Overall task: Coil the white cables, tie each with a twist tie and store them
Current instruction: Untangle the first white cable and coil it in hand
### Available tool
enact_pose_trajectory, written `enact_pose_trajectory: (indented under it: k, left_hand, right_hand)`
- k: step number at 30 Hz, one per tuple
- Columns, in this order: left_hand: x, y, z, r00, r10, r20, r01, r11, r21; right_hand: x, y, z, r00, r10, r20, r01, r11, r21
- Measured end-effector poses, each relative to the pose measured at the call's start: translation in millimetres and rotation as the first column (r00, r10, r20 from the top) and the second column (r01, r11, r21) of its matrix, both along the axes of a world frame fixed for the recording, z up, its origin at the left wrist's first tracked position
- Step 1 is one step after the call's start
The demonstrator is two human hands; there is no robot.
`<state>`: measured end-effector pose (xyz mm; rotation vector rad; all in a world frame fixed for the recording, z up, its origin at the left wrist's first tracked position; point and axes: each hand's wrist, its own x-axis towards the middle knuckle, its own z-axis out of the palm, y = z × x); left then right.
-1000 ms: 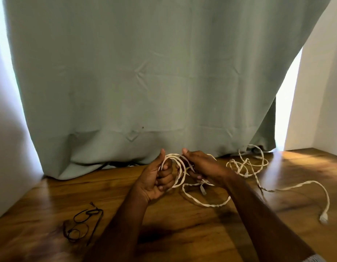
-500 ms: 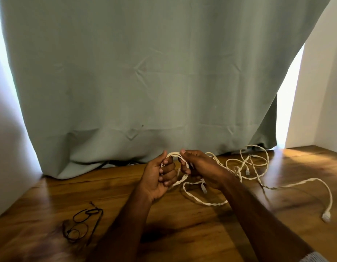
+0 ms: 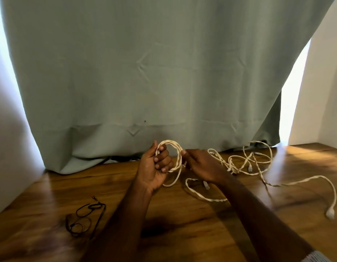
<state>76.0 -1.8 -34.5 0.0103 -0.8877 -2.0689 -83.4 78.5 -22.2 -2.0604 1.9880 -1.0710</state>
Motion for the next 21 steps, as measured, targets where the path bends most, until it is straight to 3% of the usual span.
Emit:
enact_pose_trajectory:
  k: [3, 6, 9, 15, 18, 21]
  left_hand:
    - [6, -5, 2, 0.999, 0.032, -0.044, -0.032, 0.999, 0.02]
    - [6, -8, 6, 0.994, 0.081, -0.068, -0.081, 0.997, 0.005]
    - [3, -9, 8, 0.989, 0.142, -0.031, -0.142, 0.99, -0.006]
    - [-12, -1, 12, 0.905, 0.366, 0.218, -0.329, 0.926, -0.188]
    - [-18, 10, 13, 0.801, 0.505, 0.322, -0.379, 0.844, -0.38]
    - [-20, 13, 3, 0.604, 0.668, 0.435, -0.292, 0.693, -0.659]
  right_hand:
    - [-2, 3, 2, 0.877, -0.053, -0.478, 0.124, 0.985, 0.12]
    - [6, 4, 3, 0.754, -0.002, -0.657, 0.177, 0.964, 0.199]
    - [17, 5, 1, 0.728, 0.017, -0.685, 0.171, 0.964, 0.205]
    - [22, 6, 9, 0.713, 0.116, -0.692, -0.008, 0.987, 0.158]
    - [24, 8, 11, 0.721, 0.151, -0.677, -0.084, 0.988, 0.131]
    - [19, 6, 11, 0.777, 0.139, -0.614, -0.136, 0.989, 0.052]
